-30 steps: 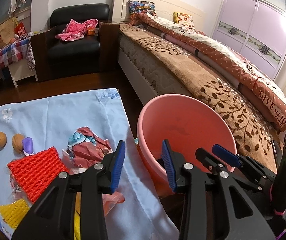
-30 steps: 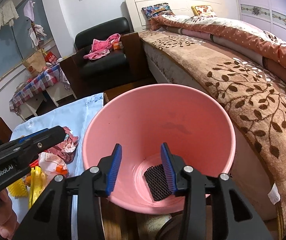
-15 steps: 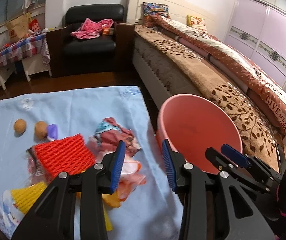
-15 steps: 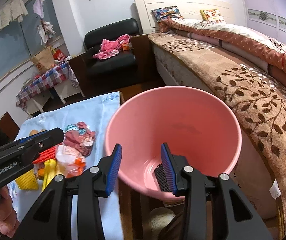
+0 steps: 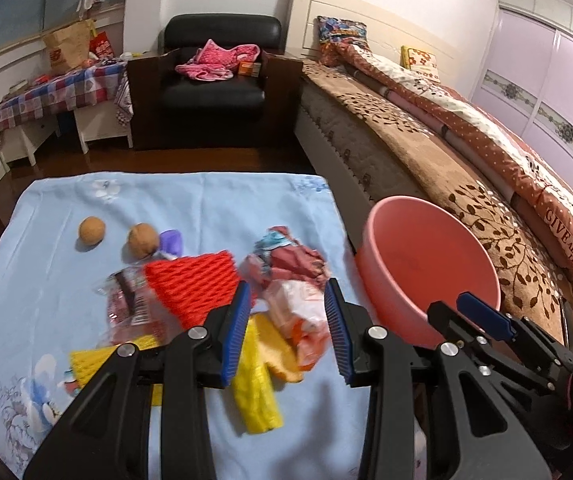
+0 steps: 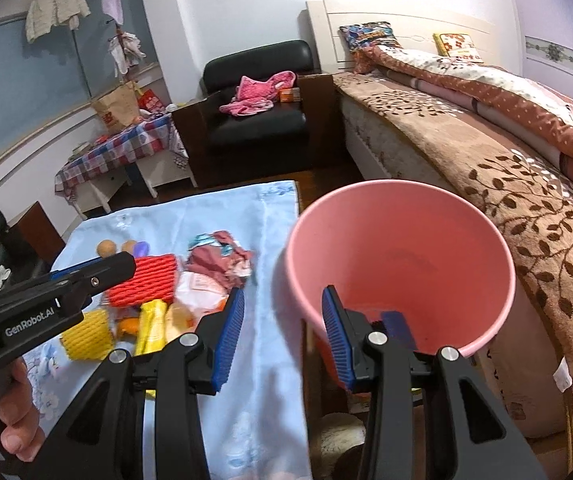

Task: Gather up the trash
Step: 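Move both tools back to the table toward the yellow items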

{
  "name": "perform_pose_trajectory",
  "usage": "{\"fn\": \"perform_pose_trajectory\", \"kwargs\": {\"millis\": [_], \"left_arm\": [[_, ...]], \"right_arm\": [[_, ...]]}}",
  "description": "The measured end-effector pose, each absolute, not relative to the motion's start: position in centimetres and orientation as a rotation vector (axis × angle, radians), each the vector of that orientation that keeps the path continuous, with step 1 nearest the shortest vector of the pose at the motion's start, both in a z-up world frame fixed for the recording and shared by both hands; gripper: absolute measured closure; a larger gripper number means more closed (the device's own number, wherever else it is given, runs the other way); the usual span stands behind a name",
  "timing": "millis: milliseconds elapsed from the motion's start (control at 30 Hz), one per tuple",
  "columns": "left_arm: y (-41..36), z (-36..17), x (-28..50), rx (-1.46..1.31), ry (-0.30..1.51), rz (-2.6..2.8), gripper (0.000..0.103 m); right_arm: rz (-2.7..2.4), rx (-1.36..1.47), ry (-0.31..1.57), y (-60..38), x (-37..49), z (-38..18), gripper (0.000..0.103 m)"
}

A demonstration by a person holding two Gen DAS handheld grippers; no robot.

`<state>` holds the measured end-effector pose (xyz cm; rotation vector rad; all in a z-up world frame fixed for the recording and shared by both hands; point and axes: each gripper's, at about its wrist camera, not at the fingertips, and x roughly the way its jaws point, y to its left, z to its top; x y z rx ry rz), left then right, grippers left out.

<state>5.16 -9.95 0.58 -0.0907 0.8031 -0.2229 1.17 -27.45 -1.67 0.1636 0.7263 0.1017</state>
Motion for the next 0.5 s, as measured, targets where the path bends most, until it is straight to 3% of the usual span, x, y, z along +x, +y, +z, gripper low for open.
{"fn": "perform_pose_trajectory", "kwargs": {"millis": [500], "left_arm": [[0.7,-1.4,1.4,-0.110,0.825,-0.118,0.065]], "right_arm": [[0.213,0.137,0.743,-23.5,-0.3,-2.0,0.063]]}}
